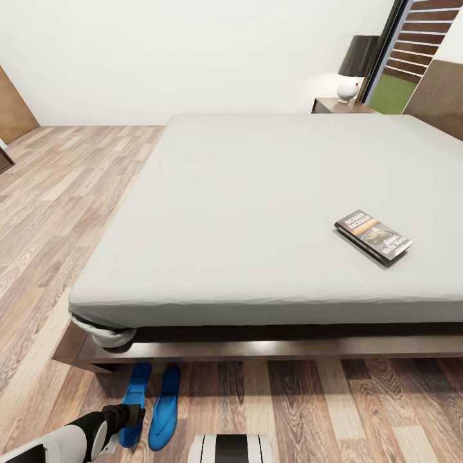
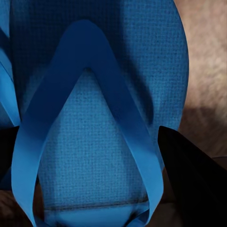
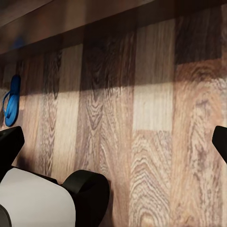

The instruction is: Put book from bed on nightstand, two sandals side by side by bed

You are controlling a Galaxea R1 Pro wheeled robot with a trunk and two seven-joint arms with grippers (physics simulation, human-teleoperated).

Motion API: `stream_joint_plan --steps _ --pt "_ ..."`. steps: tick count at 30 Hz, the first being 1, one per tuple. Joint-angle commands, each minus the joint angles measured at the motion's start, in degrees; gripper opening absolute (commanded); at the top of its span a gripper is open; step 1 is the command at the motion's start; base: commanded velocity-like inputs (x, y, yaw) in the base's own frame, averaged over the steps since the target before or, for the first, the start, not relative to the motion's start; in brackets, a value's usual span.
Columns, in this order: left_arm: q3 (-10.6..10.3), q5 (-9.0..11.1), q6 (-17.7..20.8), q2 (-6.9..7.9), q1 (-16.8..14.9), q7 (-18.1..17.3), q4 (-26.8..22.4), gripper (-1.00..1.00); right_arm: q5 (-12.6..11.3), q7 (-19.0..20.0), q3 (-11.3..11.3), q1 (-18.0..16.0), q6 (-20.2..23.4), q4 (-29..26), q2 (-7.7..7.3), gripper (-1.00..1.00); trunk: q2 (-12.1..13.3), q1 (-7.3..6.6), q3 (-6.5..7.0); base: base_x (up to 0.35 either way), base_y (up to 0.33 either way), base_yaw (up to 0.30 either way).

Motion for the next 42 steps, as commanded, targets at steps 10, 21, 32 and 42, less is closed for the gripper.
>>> stream_joint_plan --steps 10,21,32,42 --pt "0.28 -0.54 -0.25 0.00 -0.01 -0.07 -0.09 -1.00 0.33 0.33 -0.20 -0.07 0.60 -0.03 0.02 1.00 -0.01 -0.01 -0.04 0.050 0.000 0.000" --pt "0.28 -0.54 -0.17 -0.01 0.00 -0.07 -0.09 -1.00 0.33 0.33 -0.20 -0.07 0.60 -0.03 0.02 1.00 -0.01 -0.01 -0.04 0.006 0.000 0.000" --pt "0.28 -0.54 -0.17 -0.19 0.06 -0.07 -0.09 -1.00 0.33 0.33 -0.20 -0.07 0.60 -0.03 0.02 1.00 -0.01 -0.01 -0.04 0.000 0.000 0.000" --pt "0.28 -0.54 -0.05 -0.30 0.07 -0.12 -0.09 -1.00 0.33 0.33 -0.20 -0.07 0.60 -0.03 0.02 1.00 -0.07 0.09 -0.92 0.000 0.000 0.000"
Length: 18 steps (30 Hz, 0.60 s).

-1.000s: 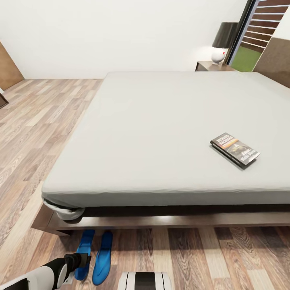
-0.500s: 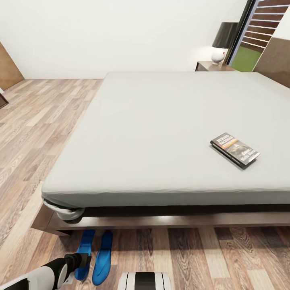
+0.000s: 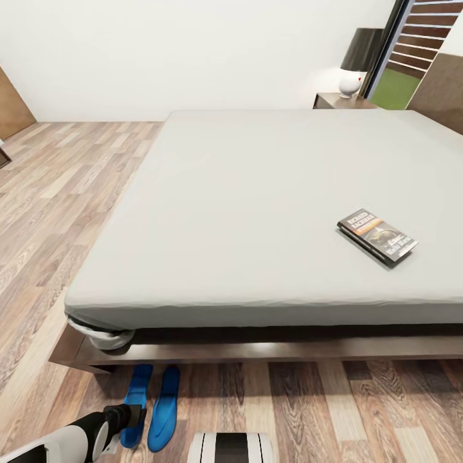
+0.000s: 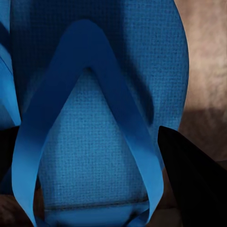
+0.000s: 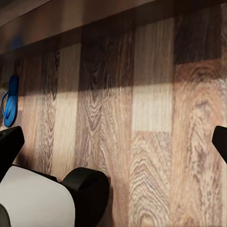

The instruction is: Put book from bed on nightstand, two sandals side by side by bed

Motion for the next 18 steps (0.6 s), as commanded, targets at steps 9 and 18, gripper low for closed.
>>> stream_joint_plan --steps 9,18 --pt "0.28 -0.55 -0.18 -0.06 -0.01 -0.15 -0.09 -1.00 0.33 0.33 -0.20 -0.07 0.60 -0.03 0.02 1.00 -0.07 0.09 -0.92 0.000 0.000 0.000" --pt "0.28 -0.55 -0.02 -0.15 -0.08 -0.13 -0.09 -1.00 0.33 0.33 -0.20 -0.07 0.60 -0.03 0.02 1.00 -0.11 0.17 -1.59 0.000 0.000 0.000"
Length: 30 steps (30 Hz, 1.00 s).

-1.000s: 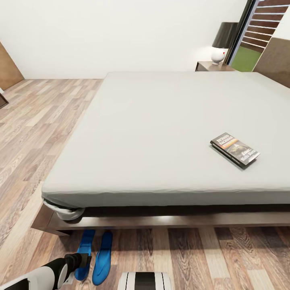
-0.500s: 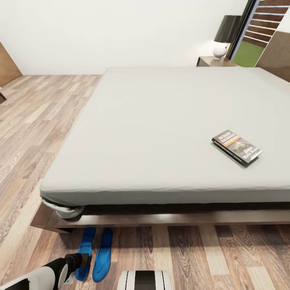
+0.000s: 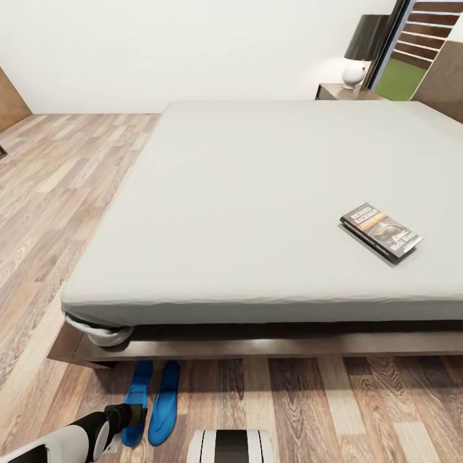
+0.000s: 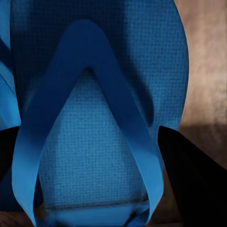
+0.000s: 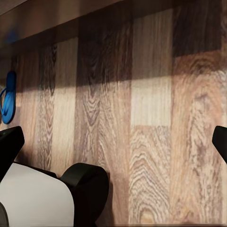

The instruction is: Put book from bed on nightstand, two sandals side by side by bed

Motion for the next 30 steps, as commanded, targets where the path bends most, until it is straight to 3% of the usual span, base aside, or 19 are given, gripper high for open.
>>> stream_joint_plan --steps 1,11,15,24,30 --pt "0.29 -0.55 -0.25 0.03 -0.02 -0.08 -0.10 -1.00 0.33 0.33 -0.20 -0.07 0.60 -0.03 0.02 1.00 -0.02 -0.01 -0.04 0.000 0.000 0.000" --pt "0.29 -0.55 -0.08 0.02 -0.04 -0.12 -0.10 -1.00 0.33 0.33 -0.20 -0.07 0.60 -0.03 0.09 1.00 -0.02 -0.01 -0.04 0.000 0.000 0.000" --pt "0.29 -0.55 -0.07 0.08 -0.04 -0.10 -0.10 -1.00 0.33 0.33 -0.20 -0.07 0.60 -0.03 0.10 1.00 -0.07 0.09 -0.93 0.000 0.000 0.000" --pt "0.29 -0.55 0.09 0.18 -0.02 -0.22 -0.10 -1.00 0.33 0.33 -0.20 -0.07 0.60 -0.03 0.11 1.00 -0.07 0.09 -0.93 0.000 0.000 0.000" --pt "0.29 -0.55 0.13 0.20 -0.03 -0.24 -0.10 -1.00 0.33 0.33 -0.20 -0.07 0.60 -0.03 0.11 1.00 -0.12 0.19 -1.81 0.000 0.000 0.000"
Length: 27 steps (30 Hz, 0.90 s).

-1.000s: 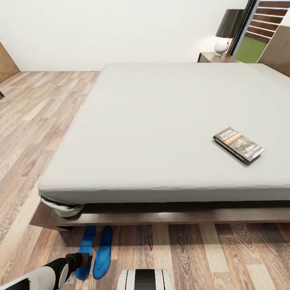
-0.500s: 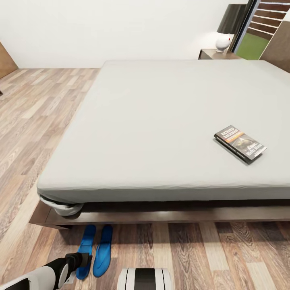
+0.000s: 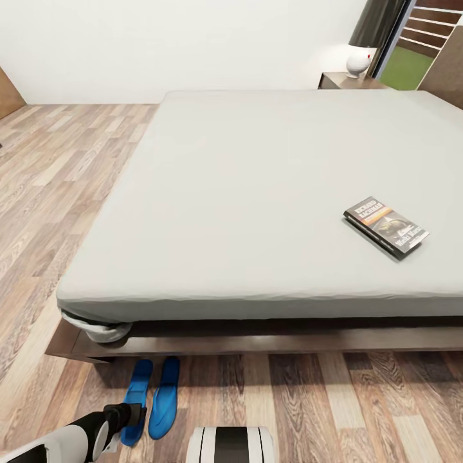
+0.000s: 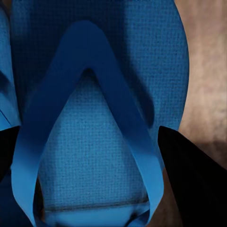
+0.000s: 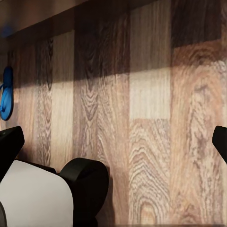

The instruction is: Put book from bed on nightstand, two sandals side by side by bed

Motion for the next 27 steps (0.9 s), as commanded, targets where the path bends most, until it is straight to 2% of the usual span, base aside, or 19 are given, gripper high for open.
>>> stream_joint_plan --steps 1,15,27 --pt "0.28 -0.54 -0.22 0.06 -0.02 -0.10 -0.09 -1.00 0.33 0.33 -0.20 -0.07 0.60 -0.03 0.02 1.00 -0.01 -0.01 -0.03 0.000 0.000 0.000" --pt "0.28 -0.54 0.98 0.07 -0.01 -0.03 -0.09 -1.00 0.33 0.33 -0.20 -0.07 0.60 -0.07 0.52 1.00 -0.01 -0.01 -0.03 0.001 0.000 0.000" --pt "0.28 -0.54 1.05 -0.04 0.06 -0.01 -0.09 -1.00 0.33 0.33 -0.20 -0.07 0.60 -0.95 0.75 1.00 -0.01 -0.01 -0.03 0.074 0.000 0.000"
